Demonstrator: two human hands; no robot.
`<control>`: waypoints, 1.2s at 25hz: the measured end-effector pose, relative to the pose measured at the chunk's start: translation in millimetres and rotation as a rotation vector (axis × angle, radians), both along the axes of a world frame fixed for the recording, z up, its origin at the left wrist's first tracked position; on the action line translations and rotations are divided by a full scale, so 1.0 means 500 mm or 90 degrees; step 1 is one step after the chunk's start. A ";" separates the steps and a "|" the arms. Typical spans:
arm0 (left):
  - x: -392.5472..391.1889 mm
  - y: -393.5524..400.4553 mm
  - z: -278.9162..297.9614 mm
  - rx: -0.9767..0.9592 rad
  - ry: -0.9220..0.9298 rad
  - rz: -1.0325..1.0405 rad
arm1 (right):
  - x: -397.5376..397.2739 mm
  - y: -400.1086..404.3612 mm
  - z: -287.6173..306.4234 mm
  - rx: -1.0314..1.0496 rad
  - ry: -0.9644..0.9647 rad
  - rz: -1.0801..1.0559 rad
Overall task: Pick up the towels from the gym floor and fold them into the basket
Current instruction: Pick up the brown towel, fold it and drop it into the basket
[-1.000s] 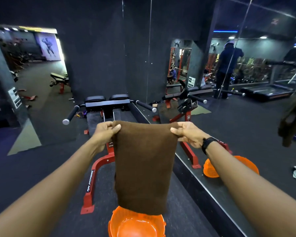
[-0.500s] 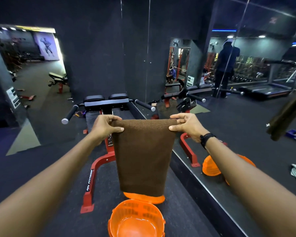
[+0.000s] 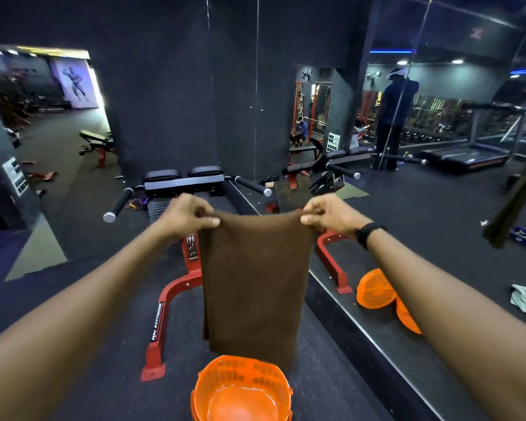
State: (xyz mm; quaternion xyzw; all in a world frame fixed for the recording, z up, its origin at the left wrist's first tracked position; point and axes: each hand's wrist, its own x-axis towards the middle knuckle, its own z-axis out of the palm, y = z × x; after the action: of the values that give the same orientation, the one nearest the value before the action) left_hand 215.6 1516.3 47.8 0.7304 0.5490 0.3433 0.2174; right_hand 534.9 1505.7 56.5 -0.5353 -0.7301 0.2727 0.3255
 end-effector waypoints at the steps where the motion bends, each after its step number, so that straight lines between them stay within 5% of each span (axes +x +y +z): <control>1: 0.004 0.000 0.027 0.013 -0.188 0.003 | 0.007 0.007 0.025 -0.015 0.137 0.011; 2: 0.001 0.008 0.043 -0.019 -0.324 -0.020 | 0.012 0.015 0.041 -0.057 0.231 0.033; 3: 0.000 0.006 0.045 -0.094 -0.336 -0.049 | 0.011 0.017 0.038 -0.123 0.240 0.051; 6: 0.001 -0.027 -0.039 -0.292 -0.156 -0.032 | 0.004 -0.004 -0.073 -0.290 0.148 0.054; 8: 0.005 -0.046 -0.086 -0.350 -0.257 0.034 | -0.005 -0.021 -0.123 -0.328 0.202 0.037; 11: 0.003 -0.044 -0.103 -0.340 -0.402 0.069 | -0.012 -0.020 -0.138 -0.301 0.357 -0.011; 15: 0.002 -0.054 -0.113 -0.355 -0.354 -0.028 | -0.018 -0.014 -0.131 -0.264 0.472 -0.027; 21: 0.006 -0.057 -0.145 -0.231 -0.379 0.066 | -0.018 -0.018 -0.160 -0.201 0.343 -0.061; 25: -0.001 -0.056 -0.130 -0.106 -0.132 0.119 | -0.019 -0.019 -0.141 -0.159 0.214 -0.033; 28: 0.006 -0.058 -0.070 -0.006 -0.240 0.098 | -0.009 -0.016 -0.078 -0.101 0.312 -0.006; 30: -0.001 -0.053 -0.049 -0.074 -0.380 0.043 | -0.013 -0.019 -0.065 -0.085 0.300 0.007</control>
State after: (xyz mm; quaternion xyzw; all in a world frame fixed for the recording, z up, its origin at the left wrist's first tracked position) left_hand 215.2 1489.6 23.5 0.5648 0.5034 0.5181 0.3989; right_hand 528.6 1496.3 24.2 -0.4732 -0.6175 0.4393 0.4492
